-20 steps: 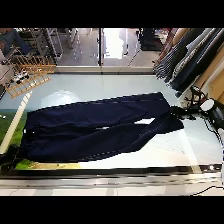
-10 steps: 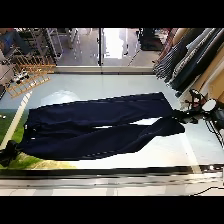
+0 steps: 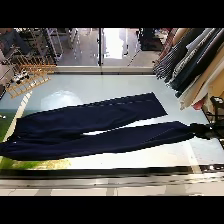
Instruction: Fold the clothes and pants, and hang the long-sleeved shirts on hangers.
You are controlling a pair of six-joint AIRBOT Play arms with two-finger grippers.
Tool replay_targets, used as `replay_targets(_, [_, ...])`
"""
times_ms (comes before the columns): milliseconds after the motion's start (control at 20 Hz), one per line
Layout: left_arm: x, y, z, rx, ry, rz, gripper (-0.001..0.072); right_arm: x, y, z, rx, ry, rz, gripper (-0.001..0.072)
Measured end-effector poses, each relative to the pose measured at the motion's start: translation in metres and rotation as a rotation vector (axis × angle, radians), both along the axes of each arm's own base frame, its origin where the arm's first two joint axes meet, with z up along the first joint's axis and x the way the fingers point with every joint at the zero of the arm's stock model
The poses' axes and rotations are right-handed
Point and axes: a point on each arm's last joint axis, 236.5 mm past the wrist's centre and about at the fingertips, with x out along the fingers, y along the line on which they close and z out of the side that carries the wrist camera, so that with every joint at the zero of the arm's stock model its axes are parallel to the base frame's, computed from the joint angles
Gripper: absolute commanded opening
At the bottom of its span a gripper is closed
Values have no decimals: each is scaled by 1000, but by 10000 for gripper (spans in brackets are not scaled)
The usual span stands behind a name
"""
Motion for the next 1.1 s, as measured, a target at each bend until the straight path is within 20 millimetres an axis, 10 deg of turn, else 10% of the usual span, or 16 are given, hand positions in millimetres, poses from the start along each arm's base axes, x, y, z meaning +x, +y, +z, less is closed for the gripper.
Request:
replay_targets(200, [0,7,23,40,-6,-3,10,15,4,16,-11,-122,2,6])
replay_targets(350, [11,20,52,81,-50,23,10,63,6,0,15,-178,-8,6])
replay_targets(600, [54,42,95,111,-206,110,10,190,12,-42,48,-219,18,7])
replay_targets(800, [106,60,79,92,-254,203,13,305,38,-79,34,-274,101,26])
replay_targets(850, [120,65,68,87,-253,233,44,326,45,-88,31,-291,117,233])
replay_targets(900, [132,73,59,100,-254,268,255,342,46,-97,10,-310,127,447])
replay_targets(1000, [152,76,36,88,-242,304,557,359,54,-117,14,-318,138,484])
replay_targets(1100, [165,78,20,89,-234,330,557,359,60,-128,45,-295,136,486])
